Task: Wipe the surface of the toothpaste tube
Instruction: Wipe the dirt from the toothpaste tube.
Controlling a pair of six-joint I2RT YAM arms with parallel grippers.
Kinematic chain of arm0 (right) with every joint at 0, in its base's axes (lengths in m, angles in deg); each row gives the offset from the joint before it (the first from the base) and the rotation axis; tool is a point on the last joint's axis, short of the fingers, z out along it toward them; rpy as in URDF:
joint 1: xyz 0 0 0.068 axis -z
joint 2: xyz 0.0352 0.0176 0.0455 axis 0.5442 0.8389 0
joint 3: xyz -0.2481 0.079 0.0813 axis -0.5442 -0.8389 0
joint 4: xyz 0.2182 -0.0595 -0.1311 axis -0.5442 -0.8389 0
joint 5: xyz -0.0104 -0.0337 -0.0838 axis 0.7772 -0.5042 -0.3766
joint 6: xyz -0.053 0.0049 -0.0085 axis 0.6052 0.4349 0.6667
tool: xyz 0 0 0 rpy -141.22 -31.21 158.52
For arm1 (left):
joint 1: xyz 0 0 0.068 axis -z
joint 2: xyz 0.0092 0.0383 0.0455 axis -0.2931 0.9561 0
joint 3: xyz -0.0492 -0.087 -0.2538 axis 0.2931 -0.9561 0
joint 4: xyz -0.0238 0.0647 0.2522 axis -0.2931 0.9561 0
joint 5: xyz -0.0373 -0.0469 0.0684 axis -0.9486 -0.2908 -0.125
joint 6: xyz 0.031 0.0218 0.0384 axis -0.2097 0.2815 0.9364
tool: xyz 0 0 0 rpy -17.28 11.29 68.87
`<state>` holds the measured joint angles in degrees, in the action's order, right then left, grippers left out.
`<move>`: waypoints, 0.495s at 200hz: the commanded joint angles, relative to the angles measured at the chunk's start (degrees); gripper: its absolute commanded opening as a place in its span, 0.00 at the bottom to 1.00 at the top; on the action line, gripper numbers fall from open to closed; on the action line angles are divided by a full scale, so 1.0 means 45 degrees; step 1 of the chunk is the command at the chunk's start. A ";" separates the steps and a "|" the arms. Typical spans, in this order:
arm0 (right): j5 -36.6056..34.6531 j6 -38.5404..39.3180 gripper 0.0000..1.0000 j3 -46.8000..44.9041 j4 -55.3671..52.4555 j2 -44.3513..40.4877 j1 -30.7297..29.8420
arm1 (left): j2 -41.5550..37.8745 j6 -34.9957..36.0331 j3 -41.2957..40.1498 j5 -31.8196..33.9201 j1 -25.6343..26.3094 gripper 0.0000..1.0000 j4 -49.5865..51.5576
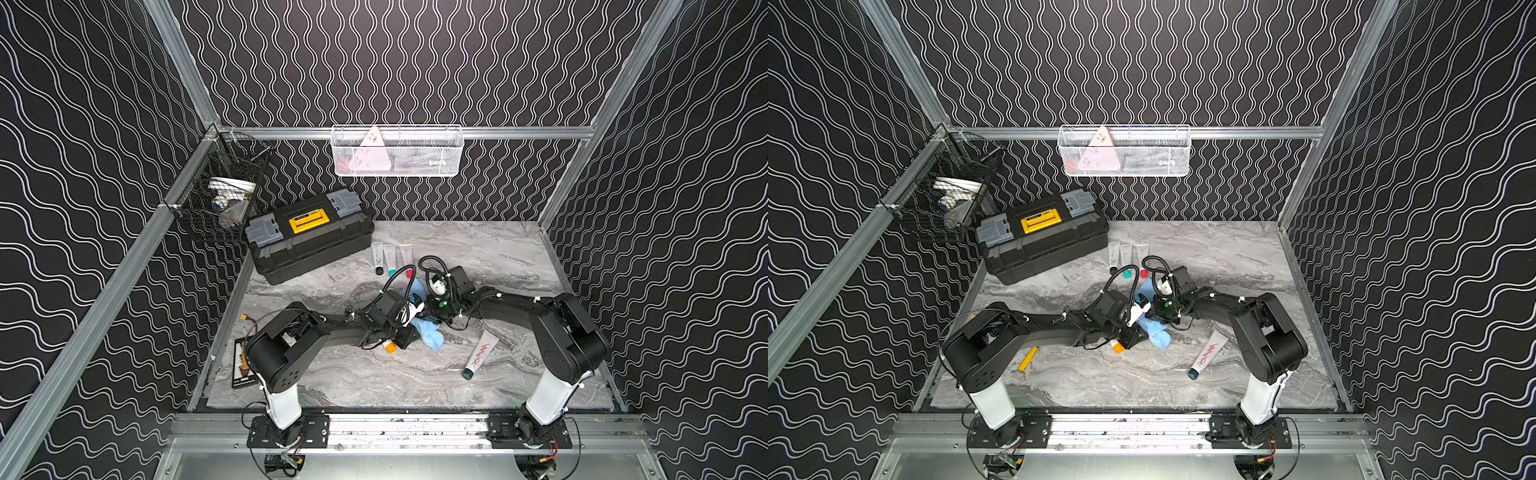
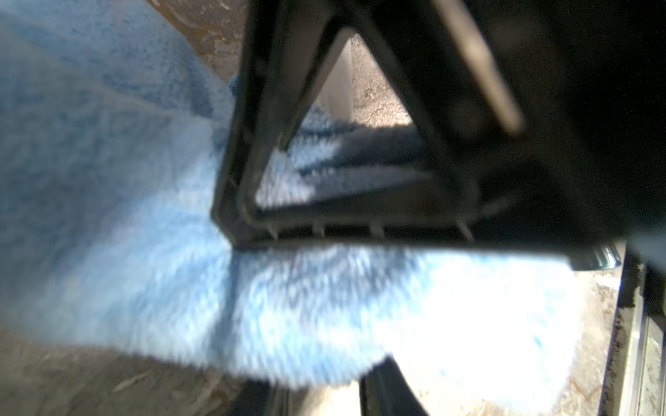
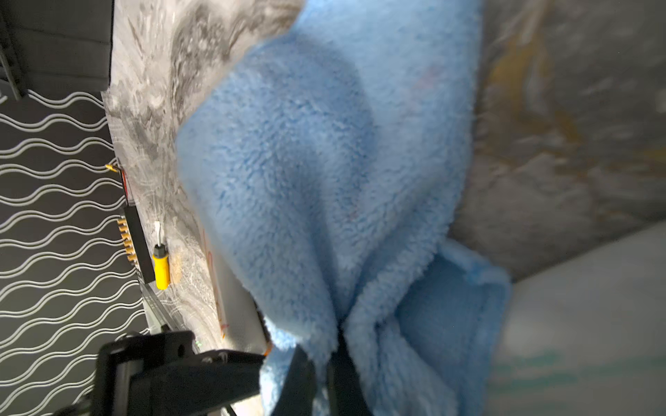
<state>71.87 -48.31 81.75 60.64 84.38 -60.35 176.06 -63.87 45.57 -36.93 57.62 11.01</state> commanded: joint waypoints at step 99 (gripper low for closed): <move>-0.1537 0.1282 0.00 0.0478 -0.1423 0.0824 0.2725 | -0.0195 0.0089 -0.0084 0.0092 -0.0010 0.18 -0.1022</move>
<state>70.97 -44.39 83.13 59.24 86.94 -49.25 175.71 -63.83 45.50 -37.04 57.64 8.97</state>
